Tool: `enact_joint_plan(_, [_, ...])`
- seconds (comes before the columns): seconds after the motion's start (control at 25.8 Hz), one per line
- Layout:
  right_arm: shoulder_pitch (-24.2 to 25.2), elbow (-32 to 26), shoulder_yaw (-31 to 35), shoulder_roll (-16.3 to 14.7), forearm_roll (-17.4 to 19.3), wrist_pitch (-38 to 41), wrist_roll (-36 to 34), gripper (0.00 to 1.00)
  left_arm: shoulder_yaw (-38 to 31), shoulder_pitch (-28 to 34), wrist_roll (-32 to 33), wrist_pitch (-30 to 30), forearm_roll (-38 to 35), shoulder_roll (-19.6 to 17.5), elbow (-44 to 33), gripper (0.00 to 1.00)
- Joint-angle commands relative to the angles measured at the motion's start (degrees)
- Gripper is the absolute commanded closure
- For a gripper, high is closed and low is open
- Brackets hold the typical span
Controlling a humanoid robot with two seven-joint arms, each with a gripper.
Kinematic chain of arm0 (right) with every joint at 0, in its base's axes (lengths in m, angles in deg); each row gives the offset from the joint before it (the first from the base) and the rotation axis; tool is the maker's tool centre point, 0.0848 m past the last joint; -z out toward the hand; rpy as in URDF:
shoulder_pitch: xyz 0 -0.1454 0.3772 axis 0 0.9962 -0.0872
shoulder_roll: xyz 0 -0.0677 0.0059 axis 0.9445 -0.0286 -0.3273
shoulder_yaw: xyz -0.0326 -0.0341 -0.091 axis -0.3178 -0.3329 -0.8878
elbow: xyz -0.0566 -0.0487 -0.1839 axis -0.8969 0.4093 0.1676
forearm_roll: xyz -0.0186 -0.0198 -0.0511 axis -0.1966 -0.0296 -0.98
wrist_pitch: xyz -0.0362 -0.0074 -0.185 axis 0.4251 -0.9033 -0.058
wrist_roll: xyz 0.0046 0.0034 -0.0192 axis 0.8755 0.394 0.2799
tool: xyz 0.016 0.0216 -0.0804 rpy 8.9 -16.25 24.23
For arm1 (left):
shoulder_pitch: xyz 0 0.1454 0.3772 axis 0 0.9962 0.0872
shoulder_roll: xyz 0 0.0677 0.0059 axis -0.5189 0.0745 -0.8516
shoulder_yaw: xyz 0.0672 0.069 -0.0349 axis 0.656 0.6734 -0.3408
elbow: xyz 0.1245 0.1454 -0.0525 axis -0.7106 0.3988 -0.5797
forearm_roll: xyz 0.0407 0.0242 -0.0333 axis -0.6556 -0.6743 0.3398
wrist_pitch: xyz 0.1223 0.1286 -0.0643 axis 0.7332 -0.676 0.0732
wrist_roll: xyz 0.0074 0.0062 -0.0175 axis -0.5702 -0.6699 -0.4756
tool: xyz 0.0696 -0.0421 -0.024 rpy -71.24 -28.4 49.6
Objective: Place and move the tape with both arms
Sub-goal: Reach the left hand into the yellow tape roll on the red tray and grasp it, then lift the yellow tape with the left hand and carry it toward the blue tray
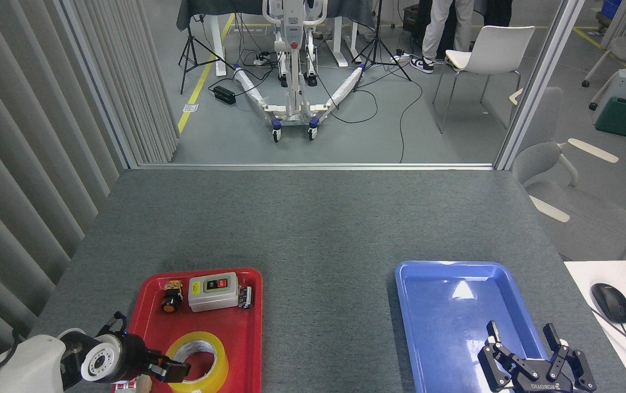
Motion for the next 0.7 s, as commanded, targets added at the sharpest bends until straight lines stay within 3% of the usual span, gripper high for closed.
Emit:
enact_joint_plan(0.0, [0.23,0.03,-0.08,-0.24,0.07,0.03,0.17,0.00,-0.63,0.07,5.24,-0.31,-1.38,1.52,0.35,0.35])
enact_joint_plan(0.08, [0.40,0.12,-0.43,0.19,0.07,0.03,0.26,0.00,-2.21,0.33,6.91,0.22,-1.90,2.58,0.35,0.48])
enact_joint_plan(0.23, [1.28,0.12,0.18,0.11,0.07,-0.15,0.26,0.00,-5.90,0.86,8.76,4.26,-2.25,5.04,0.62,0.93])
enact_joint_plan(0.27, [1.28,0.12,0.18,0.02,0.07,-0.06,0.18,0.00,-7.57,1.30,8.76,5.67,-2.25,5.48,0.79,1.00])
enact_joint_plan(0.54, [1.37,-0.32,0.36,-0.68,0.16,-0.32,-0.09,0.00,-24.01,7.72,8.06,8.22,-2.34,10.49,0.62,1.00])
enact_joint_plan(0.66, [1.37,0.03,0.53,-2.18,2.00,-0.32,-0.62,0.00,-31.48,9.48,5.07,15.25,-2.08,14.00,0.88,1.00])
